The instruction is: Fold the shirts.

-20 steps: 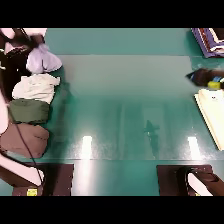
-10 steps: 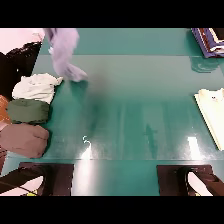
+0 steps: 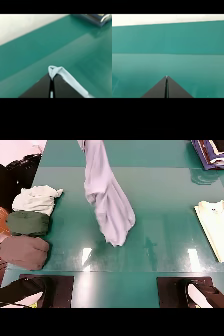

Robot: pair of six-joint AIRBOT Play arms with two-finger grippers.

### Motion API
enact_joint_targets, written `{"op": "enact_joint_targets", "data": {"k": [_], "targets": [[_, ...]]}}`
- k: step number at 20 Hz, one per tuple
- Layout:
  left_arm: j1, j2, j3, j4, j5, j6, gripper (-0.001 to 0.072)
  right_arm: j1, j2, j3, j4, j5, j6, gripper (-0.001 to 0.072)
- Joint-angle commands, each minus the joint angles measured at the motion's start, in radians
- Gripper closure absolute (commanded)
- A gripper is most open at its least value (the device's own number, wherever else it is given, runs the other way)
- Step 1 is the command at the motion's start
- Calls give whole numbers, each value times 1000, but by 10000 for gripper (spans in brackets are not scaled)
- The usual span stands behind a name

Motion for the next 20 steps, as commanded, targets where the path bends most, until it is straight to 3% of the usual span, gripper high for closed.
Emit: {"op": "enact_joint_targets", "data": {"k": [1,5,6,7,8,10,14,20], "targets": [[82,-6,-168,72,-84,-54,689,0,0,-38,2,38,0,696],[257,-6,-433,68,-121,-64,689,8,-2,-182,2,129,0,692],[288,-6,-489,68,-114,-64,689,23,-13,-229,3,156,0,583],[314,-6,-540,68,-98,-64,689,46,-34,-274,3,181,1,351],[333,-6,-577,69,-79,-64,689,76,-62,-314,6,200,1,265],[356,-6,-619,71,-40,-64,689,148,-143,-396,60,195,0,256],[357,-7,-620,76,-24,-18,689,250,-361,-482,132,48,-4,256],[357,-7,-620,71,-24,-18,688,360,-754,-299,234,18,-54,257]]}}
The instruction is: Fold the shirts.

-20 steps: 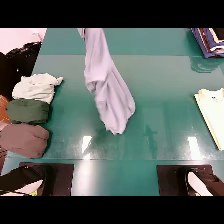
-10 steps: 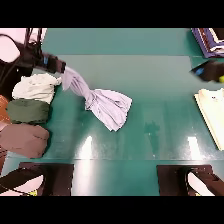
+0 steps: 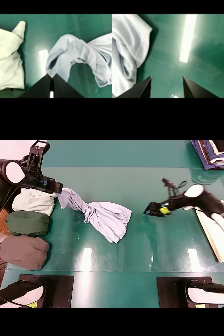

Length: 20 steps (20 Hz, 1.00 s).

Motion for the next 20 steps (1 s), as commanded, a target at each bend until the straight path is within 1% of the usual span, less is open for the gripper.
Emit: {"op": "enact_joint_targets", "data": {"k": [1,3,6,7,8,9,10,12,14,18,20], "targets": [[2,0,-4,-2,3,5,688,68,-214,117,102,-23,-37,258],[2,0,-4,-2,3,5,689,91,-293,200,145,-26,-38,260],[2,0,-4,-2,3,5,688,126,-385,320,144,15,-30,272],[2,0,-4,-2,3,5,688,136,-404,349,144,20,-28,283],[2,0,-4,-2,2,5,688,148,-419,372,144,19,-28,314],[2,0,-4,-2,2,5,688,154,-429,391,142,20,-29,494],[2,0,-4,-2,2,5,689,159,-432,407,140,17,-31,692],[2,3,8,-1,0,6,689,156,-423,436,127,11,-41,697],[2,25,60,8,1,12,689,134,-373,488,59,16,-40,698],[2,111,291,19,19,16,689,37,-151,675,-49,21,-39,698],[2,163,423,11,32,42,689,-12,-39,793,-84,31,-40,698]]}}
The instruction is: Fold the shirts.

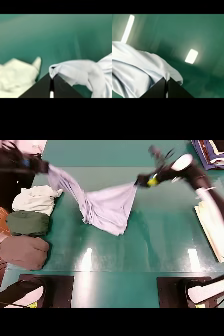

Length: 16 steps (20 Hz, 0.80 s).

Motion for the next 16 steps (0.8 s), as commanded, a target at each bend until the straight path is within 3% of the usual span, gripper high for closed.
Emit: {"op": "enact_joint_targets", "data": {"k": [1,5,10,16], "targets": [[1,81,214,-6,18,32,688,-79,180,197,-91,23,0,698],[1,164,382,-52,14,45,688,-126,372,316,-185,29,-1,698],[1,259,438,-192,24,45,689,-189,653,151,-252,-10,-2,698],[1,329,484,-456,16,97,689,-332,836,111,-272,26,0,698]]}}
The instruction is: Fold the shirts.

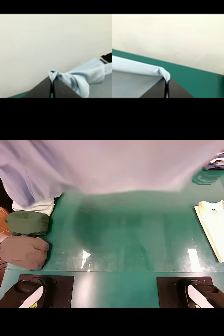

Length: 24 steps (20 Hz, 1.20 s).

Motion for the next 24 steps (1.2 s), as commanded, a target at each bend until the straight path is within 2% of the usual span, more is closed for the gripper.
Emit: {"op": "enact_joint_targets", "data": {"k": [1,5,9,12,15,17,19,22,24], "targets": [[1,29,26,-163,-9,21,689,-102,92,-17,-17,53,10,698],[1,-30,-64,-71,-142,0,689,-208,19,-16,-5,266,61,698],[1,-214,-280,-46,-317,-4,689,-189,-226,-17,-11,584,109,698],[1,-396,-446,-8,-277,34,689,-120,-444,-17,-11,673,109,698],[10,-610,-506,52,-165,50,689,-54,-663,-17,-12,658,109,698],[32,-726,-505,50,-64,49,689,-27,-792,-17,-12,586,109,698],[49,-794,-505,48,51,53,689,-13,-890,-16,-9,473,109,698],[54,-845,-498,36,202,147,689,-11,-972,-4,-7,325,110,697],[61,-858,-498,34,291,152,689,-11,-996,15,-8,241,110,697]]}}
